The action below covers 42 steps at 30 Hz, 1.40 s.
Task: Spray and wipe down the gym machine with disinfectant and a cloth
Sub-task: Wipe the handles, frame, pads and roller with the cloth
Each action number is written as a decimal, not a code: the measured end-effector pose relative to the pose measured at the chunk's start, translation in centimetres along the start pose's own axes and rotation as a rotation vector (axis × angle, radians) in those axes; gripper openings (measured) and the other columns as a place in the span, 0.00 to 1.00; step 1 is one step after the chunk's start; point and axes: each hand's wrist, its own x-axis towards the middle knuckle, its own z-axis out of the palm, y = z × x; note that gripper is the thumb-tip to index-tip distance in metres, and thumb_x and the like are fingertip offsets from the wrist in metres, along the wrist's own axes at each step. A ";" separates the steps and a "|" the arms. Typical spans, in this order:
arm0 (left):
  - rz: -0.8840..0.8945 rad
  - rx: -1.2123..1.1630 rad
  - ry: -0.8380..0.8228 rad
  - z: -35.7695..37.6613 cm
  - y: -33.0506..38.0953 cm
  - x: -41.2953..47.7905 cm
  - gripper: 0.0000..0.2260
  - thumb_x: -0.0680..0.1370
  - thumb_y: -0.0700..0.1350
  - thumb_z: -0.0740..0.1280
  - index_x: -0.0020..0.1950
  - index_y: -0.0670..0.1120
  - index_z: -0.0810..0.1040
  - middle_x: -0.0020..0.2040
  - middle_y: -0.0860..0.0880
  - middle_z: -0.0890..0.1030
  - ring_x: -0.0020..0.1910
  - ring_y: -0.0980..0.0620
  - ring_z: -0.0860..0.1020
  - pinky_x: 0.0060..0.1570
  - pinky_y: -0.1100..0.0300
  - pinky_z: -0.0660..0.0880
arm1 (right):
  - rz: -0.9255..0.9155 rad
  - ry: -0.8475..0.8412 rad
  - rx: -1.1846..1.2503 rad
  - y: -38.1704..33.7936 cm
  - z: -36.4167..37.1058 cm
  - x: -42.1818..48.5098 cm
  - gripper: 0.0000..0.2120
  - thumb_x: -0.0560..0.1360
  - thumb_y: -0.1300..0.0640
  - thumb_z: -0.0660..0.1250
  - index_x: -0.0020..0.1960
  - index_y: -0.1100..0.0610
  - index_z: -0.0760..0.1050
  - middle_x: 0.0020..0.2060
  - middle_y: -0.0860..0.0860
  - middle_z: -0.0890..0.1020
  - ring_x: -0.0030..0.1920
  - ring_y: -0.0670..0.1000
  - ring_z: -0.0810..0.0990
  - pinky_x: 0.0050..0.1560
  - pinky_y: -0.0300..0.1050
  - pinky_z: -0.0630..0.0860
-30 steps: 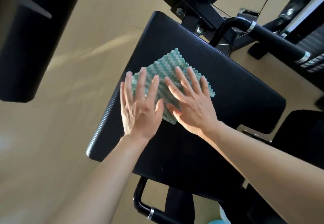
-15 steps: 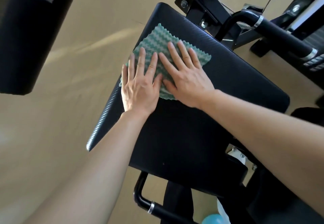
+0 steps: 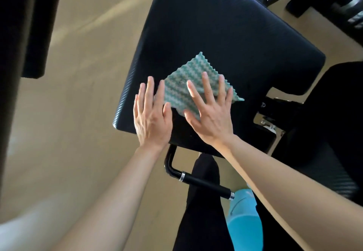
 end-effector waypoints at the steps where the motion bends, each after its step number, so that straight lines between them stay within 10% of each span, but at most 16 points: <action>1: -0.098 0.016 0.014 -0.4 -0.9 0.1 0.27 0.84 0.48 0.63 0.83 0.49 0.62 0.84 0.47 0.58 0.83 0.42 0.55 0.80 0.42 0.58 | 0.009 0.004 -0.017 -0.8 0.1 1.0 0.36 0.80 0.31 0.52 0.84 0.41 0.46 0.84 0.52 0.44 0.81 0.69 0.38 0.76 0.76 0.39; 11: -0.181 0.018 -0.096 -1.3 -4.3 -0.5 0.29 0.83 0.53 0.67 0.83 0.56 0.61 0.85 0.54 0.56 0.83 0.46 0.55 0.74 0.44 0.64 | -0.170 0.064 -0.203 0.6 -1.8 7.7 0.32 0.83 0.31 0.45 0.84 0.41 0.45 0.84 0.54 0.47 0.82 0.67 0.44 0.78 0.74 0.45; 18: -0.193 0.050 -0.108 -0.9 -3.8 -0.9 0.29 0.84 0.53 0.64 0.84 0.55 0.58 0.85 0.53 0.52 0.84 0.44 0.51 0.78 0.39 0.60 | 0.413 0.095 -0.029 0.6 0.9 2.5 0.33 0.84 0.37 0.47 0.84 0.45 0.38 0.83 0.59 0.40 0.82 0.65 0.39 0.80 0.67 0.41; 28: -0.106 0.029 -0.074 0.0 -4.7 -1.2 0.27 0.85 0.54 0.62 0.84 0.54 0.59 0.85 0.50 0.54 0.84 0.41 0.52 0.79 0.38 0.57 | 0.051 0.007 -0.043 -6.0 5.4 -4.4 0.29 0.86 0.40 0.43 0.84 0.43 0.39 0.84 0.54 0.41 0.82 0.60 0.36 0.82 0.62 0.43; 34: -0.066 0.088 -0.072 0.5 -4.7 -1.2 0.26 0.86 0.50 0.61 0.83 0.49 0.60 0.85 0.44 0.55 0.82 0.34 0.54 0.79 0.36 0.57 | 0.579 0.093 0.048 5.1 1.1 -1.5 0.31 0.85 0.42 0.42 0.83 0.49 0.34 0.82 0.56 0.34 0.82 0.59 0.33 0.82 0.60 0.40; 42: -0.045 0.165 -0.035 1.8 -4.9 -1.0 0.25 0.86 0.47 0.60 0.82 0.46 0.62 0.83 0.40 0.58 0.79 0.29 0.57 0.74 0.30 0.63 | 0.593 0.142 0.076 6.9 0.0 1.6 0.36 0.82 0.34 0.45 0.83 0.47 0.35 0.82 0.58 0.35 0.81 0.64 0.33 0.80 0.66 0.38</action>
